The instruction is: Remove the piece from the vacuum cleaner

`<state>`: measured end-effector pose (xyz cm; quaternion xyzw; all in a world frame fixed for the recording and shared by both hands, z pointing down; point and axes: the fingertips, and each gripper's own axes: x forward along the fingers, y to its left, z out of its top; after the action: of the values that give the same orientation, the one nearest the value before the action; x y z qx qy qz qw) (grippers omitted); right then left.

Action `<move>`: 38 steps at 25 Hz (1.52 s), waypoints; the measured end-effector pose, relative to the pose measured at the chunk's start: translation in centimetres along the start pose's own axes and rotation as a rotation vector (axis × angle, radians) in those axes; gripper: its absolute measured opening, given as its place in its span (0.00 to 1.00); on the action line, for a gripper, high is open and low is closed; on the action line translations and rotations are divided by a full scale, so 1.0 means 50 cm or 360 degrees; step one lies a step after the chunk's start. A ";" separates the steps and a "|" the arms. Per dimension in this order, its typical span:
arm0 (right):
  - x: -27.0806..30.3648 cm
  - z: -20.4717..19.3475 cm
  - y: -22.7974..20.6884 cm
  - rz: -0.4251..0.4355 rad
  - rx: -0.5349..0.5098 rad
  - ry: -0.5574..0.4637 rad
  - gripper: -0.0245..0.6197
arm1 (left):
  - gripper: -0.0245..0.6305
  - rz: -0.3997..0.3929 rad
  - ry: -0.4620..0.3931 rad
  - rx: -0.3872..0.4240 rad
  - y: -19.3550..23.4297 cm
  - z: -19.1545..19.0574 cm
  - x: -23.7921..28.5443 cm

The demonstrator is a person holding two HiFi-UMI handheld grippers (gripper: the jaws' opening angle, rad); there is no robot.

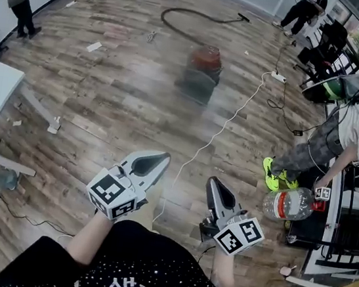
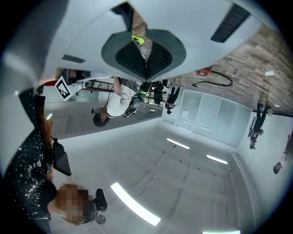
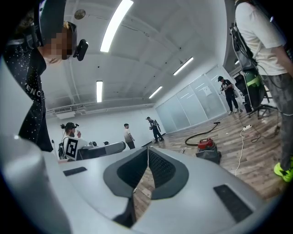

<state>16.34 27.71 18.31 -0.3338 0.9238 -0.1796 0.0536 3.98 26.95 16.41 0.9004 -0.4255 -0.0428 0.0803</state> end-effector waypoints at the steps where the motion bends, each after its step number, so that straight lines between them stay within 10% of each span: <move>1: 0.033 0.010 -0.020 -0.0003 -0.0010 -0.0007 0.05 | 0.05 -0.0011 -0.0002 0.0006 0.029 0.007 0.024; 17: 0.547 0.213 -0.329 -0.0082 -0.0100 -0.0116 0.05 | 0.05 -0.0214 0.0061 0.0010 0.472 0.113 0.392; 38: 0.935 0.331 -0.792 -0.0016 0.0110 -0.0045 0.05 | 0.05 -0.0073 0.0084 -0.0068 0.910 0.153 0.823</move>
<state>7.56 -35.16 18.48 -0.3387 0.9146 -0.2071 0.0772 -5.60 -34.13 16.79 0.9088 -0.4015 -0.0300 0.1097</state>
